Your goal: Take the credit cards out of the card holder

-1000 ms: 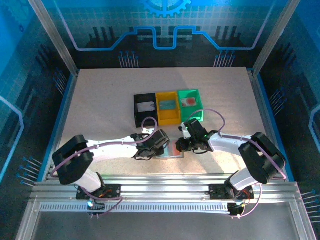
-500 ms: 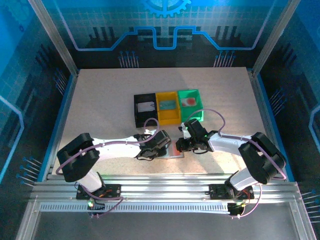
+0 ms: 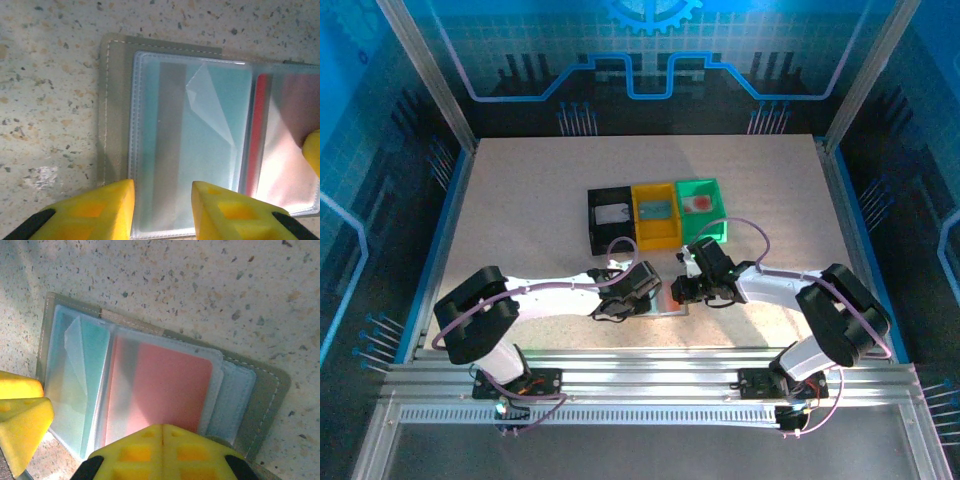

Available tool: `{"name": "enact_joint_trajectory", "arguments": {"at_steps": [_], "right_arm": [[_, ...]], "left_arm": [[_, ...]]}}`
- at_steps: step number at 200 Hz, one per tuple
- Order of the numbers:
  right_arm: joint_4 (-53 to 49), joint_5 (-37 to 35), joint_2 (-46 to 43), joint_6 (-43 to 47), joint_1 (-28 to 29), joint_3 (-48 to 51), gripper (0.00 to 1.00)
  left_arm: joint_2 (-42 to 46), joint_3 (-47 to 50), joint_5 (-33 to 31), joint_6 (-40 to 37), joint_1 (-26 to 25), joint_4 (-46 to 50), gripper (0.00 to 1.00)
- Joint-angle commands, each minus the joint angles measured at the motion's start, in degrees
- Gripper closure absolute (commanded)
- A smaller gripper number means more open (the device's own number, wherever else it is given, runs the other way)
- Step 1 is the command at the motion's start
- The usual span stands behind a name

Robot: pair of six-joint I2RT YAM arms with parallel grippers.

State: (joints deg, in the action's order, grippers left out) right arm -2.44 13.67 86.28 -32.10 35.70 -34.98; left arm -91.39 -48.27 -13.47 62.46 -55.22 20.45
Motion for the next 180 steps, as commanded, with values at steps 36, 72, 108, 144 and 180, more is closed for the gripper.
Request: {"name": "enact_joint_trajectory", "arguments": {"at_steps": [36, 72, 108, 144, 180], "right_arm": [[-2.2, -1.3, 1.6, 0.5, 0.7, 0.0, 1.00], [-2.2, -1.3, 1.7, 0.5, 0.7, -0.1, 1.00], [-2.4, -1.3, 1.4, 0.6, 0.7, 0.1, 1.00], [-2.3, -1.3, 1.3, 0.6, 0.8, 0.0, 1.00], [-2.3, -1.3, 1.4, 0.5, 0.8, 0.0, 1.00]], "left_arm": [[0.2, 0.6, -1.2, -1.2, -0.1, 1.8, 0.65], [-0.4, 0.4, -0.6, -1.1, -0.2, 0.9, 0.65], [-0.8, -0.5, -1.4, -2.1, -0.2, 2.6, 0.66], [-0.9, -0.7, -2.9, -2.5, -0.8, 4.5, 0.66], [-1.7, -0.9, -2.3, -2.3, -1.1, 3.2, 0.66]]}}
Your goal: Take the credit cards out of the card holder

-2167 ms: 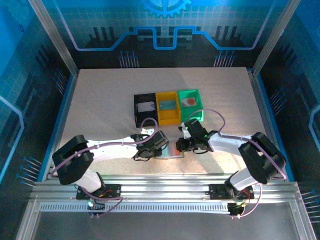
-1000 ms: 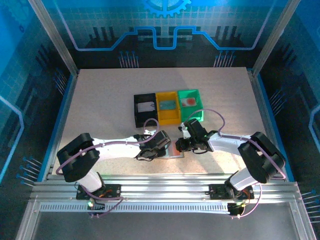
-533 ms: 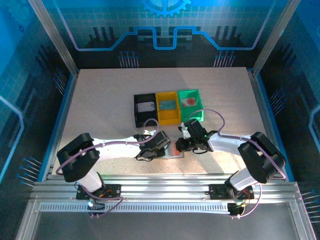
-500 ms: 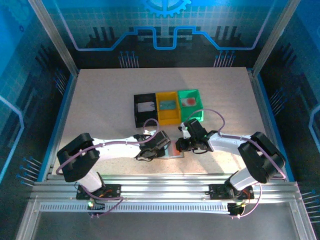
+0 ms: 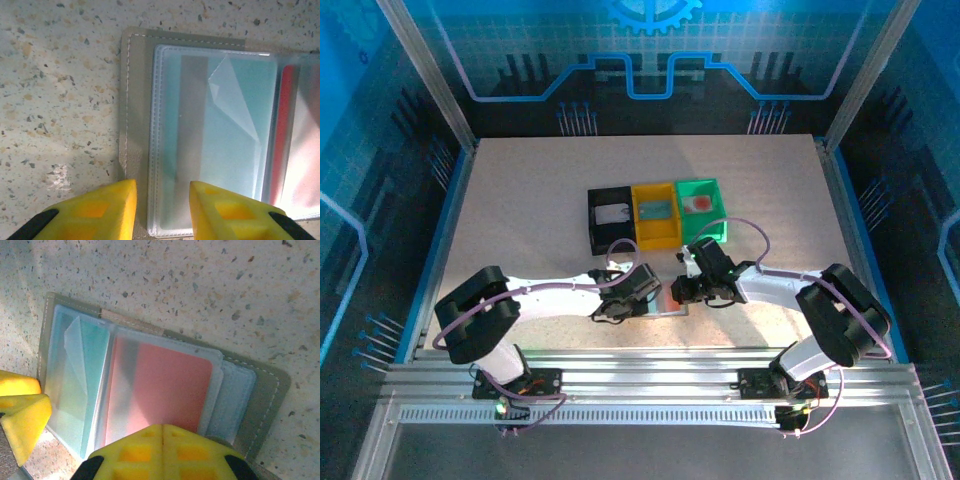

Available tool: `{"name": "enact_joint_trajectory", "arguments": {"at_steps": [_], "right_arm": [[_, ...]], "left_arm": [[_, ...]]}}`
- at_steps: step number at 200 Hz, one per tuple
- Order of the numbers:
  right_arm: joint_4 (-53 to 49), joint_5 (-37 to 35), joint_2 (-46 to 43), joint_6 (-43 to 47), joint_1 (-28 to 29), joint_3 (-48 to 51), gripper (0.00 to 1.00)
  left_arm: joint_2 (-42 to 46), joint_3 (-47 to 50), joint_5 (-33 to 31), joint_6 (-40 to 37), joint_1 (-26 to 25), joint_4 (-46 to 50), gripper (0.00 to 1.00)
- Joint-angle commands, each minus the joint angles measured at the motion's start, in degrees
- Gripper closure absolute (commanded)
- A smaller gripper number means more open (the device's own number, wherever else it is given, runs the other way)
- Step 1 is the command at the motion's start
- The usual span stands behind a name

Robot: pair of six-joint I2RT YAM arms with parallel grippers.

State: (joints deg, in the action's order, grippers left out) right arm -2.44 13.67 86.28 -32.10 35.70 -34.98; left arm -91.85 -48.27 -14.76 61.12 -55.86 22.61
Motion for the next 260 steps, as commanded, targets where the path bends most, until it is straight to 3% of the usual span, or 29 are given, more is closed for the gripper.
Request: {"name": "enact_joint_trajectory", "arguments": {"at_steps": [1, 71, 260], "right_arm": [[-2.3, -1.3, 1.4, 0.5, 0.8, 0.0, 1.00], [-2.4, -1.5, 1.2, 0.6, 0.8, 0.1, 1.00], [-2.6, -1.5, 1.0, 0.6, 0.7, 0.1, 1.00]], "left_arm": [[-1.3, -1.0, -0.9, -1.0, -0.5, 0.9, 0.66], [-1.8, -2.4, -0.7, -1.4, -0.7, 0.1, 0.67], [-1.6, -4.4, -1.0, -2.3, -0.7, 1.1, 0.85]]}}
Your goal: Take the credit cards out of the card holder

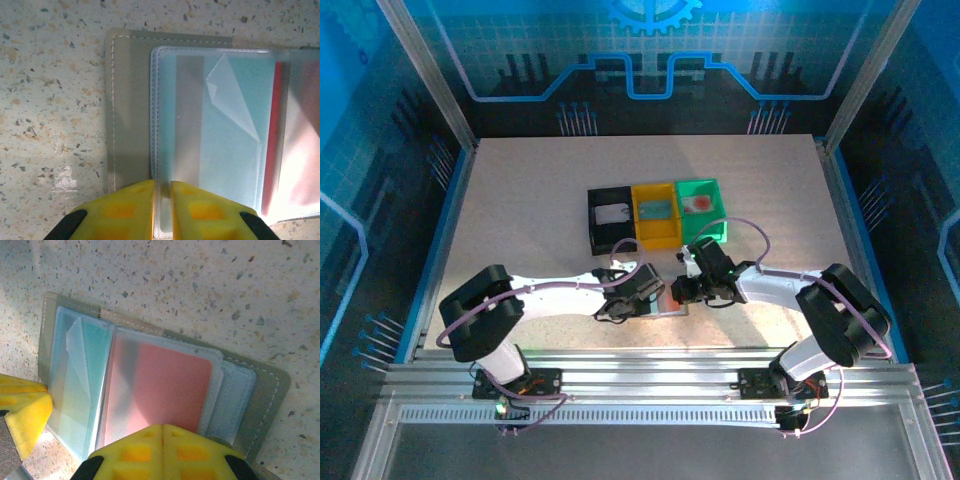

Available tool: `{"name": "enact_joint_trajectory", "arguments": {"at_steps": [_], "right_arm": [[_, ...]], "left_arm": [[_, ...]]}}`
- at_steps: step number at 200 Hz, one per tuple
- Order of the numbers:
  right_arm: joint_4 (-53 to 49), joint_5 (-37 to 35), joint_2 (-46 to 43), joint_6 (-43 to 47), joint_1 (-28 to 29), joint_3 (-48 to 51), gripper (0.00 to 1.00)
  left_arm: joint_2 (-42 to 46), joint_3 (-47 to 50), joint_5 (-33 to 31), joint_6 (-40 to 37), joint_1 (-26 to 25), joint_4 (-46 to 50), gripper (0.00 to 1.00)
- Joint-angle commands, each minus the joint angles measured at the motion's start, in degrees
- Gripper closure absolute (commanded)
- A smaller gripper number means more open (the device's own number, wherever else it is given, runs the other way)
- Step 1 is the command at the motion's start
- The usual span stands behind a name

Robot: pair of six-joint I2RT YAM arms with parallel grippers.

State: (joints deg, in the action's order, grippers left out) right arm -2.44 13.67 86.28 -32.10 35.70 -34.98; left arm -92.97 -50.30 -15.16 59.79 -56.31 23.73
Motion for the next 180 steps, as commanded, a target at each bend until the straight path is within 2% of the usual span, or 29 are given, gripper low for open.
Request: {"name": "enact_joint_trajectory", "arguments": {"at_steps": [1, 110, 180], "right_arm": [[-2.6, -1.5, 1.0, 0.6, 0.8, 0.1, 1.00], [-2.7, -1.5, 0.8, 0.7, 0.8, 0.0, 1.00], [-2.5, -1.4, 1.0, 0.7, 0.8, 0.0, 1.00]], "left_arm": [[-0.5, -2.3, -0.6, -1.0, -0.3, 0.0, 0.85], [-0.5, -4.6, -0.7, -1.7, -0.3, 1.1, 0.93], [-0.5, -5.7, -0.3, -2.0, -0.3, 1.6, 0.93]]}}
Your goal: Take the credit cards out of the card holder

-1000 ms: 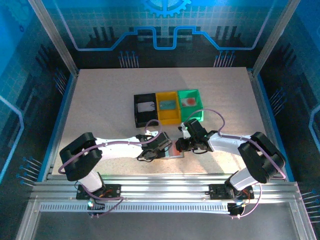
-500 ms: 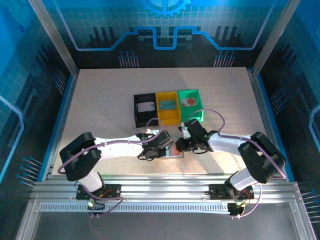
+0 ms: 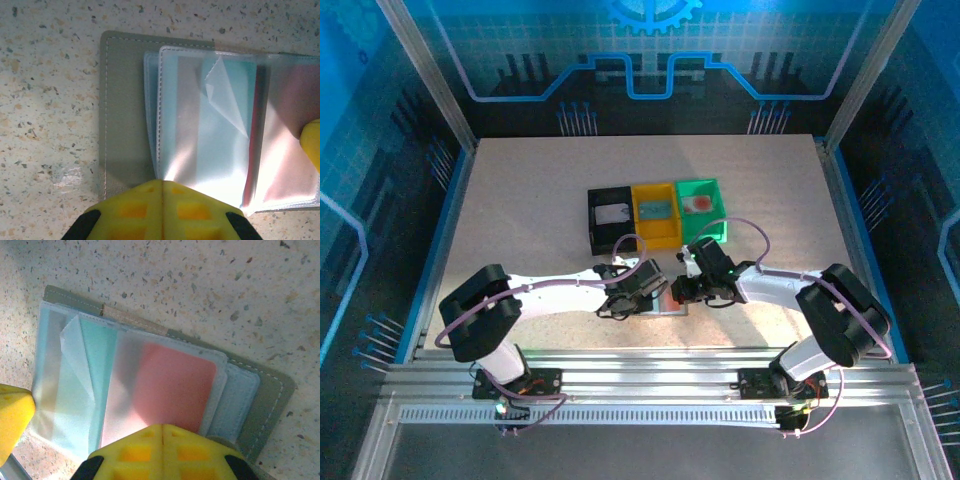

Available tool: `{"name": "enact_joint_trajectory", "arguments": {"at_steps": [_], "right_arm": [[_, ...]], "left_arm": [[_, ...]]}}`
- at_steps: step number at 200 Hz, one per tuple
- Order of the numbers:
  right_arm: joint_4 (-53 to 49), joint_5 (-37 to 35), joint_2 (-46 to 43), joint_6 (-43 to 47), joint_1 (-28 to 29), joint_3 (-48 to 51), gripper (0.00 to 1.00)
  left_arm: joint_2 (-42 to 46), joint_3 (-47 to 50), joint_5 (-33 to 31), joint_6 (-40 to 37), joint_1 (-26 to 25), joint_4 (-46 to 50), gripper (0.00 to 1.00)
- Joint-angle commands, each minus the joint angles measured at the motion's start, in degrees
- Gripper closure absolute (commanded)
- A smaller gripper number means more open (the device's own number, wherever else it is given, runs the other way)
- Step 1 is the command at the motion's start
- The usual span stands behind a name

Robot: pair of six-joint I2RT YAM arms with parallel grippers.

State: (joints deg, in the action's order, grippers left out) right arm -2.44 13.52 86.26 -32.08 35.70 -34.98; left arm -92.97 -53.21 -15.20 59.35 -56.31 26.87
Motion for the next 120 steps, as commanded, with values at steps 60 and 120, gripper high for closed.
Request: {"name": "enact_joint_trajectory", "arguments": {"at_steps": [60, 120], "right_arm": [[-2.4, -1.2, 1.2, 0.6, 0.9, 0.0, 1.00], [-2.3, -1.0, 1.1, 0.6, 0.9, 0.0, 1.00]], "left_arm": [[-0.2, -4.6, 1.3, -1.6, -0.5, -2.0, 0.93], [-0.5, -6.1, 2.6, -1.5, -0.9, -2.4, 0.89]]}}
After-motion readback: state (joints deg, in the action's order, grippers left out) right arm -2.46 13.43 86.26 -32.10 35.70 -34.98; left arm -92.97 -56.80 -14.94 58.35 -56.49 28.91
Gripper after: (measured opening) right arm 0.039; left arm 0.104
